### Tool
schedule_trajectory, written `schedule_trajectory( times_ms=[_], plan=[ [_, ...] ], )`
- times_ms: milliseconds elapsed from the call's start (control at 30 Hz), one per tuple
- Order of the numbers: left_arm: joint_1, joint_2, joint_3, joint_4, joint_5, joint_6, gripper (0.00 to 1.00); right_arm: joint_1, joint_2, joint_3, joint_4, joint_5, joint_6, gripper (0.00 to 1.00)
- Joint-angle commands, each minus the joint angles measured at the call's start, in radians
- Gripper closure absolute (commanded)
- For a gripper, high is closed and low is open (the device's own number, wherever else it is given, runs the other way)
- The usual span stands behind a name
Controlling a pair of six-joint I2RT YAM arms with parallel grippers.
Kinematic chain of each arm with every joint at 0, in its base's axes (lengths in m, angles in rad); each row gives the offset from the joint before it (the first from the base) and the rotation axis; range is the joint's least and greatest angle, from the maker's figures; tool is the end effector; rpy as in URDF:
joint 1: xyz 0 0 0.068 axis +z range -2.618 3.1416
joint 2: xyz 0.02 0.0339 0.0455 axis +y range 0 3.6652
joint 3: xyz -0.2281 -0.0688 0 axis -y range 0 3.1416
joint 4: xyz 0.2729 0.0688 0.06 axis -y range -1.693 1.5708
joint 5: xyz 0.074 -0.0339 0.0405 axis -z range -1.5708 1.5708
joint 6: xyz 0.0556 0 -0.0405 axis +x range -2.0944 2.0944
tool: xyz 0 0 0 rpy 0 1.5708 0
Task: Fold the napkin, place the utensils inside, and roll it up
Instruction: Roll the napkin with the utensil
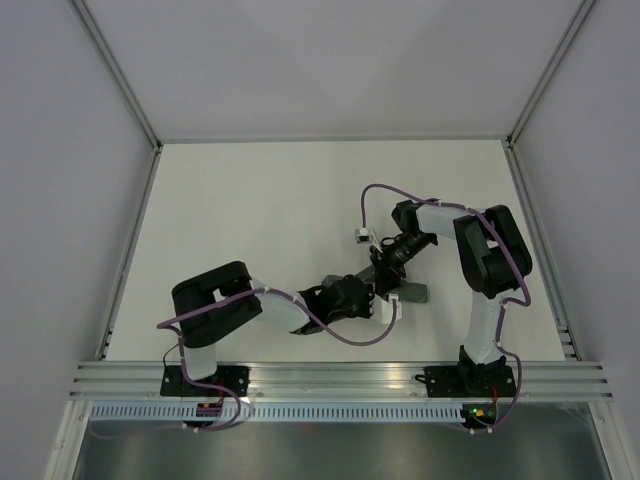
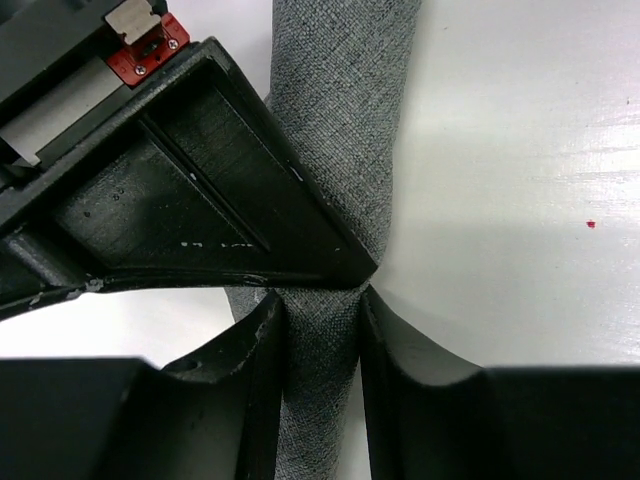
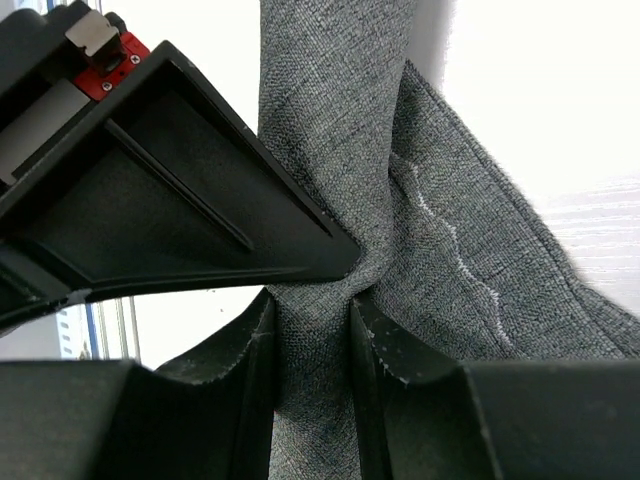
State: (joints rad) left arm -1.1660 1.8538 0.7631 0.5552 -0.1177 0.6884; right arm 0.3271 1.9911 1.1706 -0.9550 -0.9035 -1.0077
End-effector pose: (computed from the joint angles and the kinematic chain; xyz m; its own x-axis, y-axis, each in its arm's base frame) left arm 0.1533 -0.3413 0.0523 0.3995 0.6697 -0.6261 0.8019 0.0757 0.5926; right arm 0.2900 0.1445 0.0569 -0.4547 -0.7069 -0.5418 -0.8095 0.0742 0.5824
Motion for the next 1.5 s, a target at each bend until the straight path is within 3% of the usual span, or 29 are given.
schedule_trajectory(
  times_ms=[0,133,300,600,900,1033,1167,1333,1467],
  plan=[
    [0.014,0.022,0.039,-0.191,0.105,-0.072,0.76,0.007,0.075,-0.045,0.056,0.212,-0.032,0.7],
    [0.02,0.019,0.051,-0.232,0.113,-0.107,0.96,0.0,0.022,-0.043,0.064,0.201,-0.025,0.51],
    [0.026,0.01,0.056,-0.264,0.174,-0.13,0.98,-0.036,-0.032,-0.003,0.026,0.178,-0.019,0.36],
    [0.035,0.012,0.077,-0.305,0.197,-0.167,0.98,-0.167,-0.083,0.116,-0.063,0.071,-0.022,0.29],
    [0.1,0.051,0.188,-0.483,0.32,-0.259,0.98,-0.354,-0.234,0.141,-0.084,-0.109,-0.031,0.29],
    [0.161,0.082,0.252,-0.584,0.445,-0.314,0.98,-0.379,-0.394,-0.019,0.045,-0.112,0.012,0.29],
    [0.215,0.117,0.329,-0.693,0.548,-0.351,0.98,-0.381,-0.639,-0.216,0.29,-0.084,0.086,0.28],
    [0.264,0.189,0.413,-0.808,0.639,-0.375,0.98,-0.366,-0.856,-0.417,0.418,-0.014,0.103,0.23],
    [0.29,0.249,0.505,-0.908,0.682,-0.391,0.98,-0.231,-0.948,-0.506,0.481,0.115,0.089,0.23]
  ],
)
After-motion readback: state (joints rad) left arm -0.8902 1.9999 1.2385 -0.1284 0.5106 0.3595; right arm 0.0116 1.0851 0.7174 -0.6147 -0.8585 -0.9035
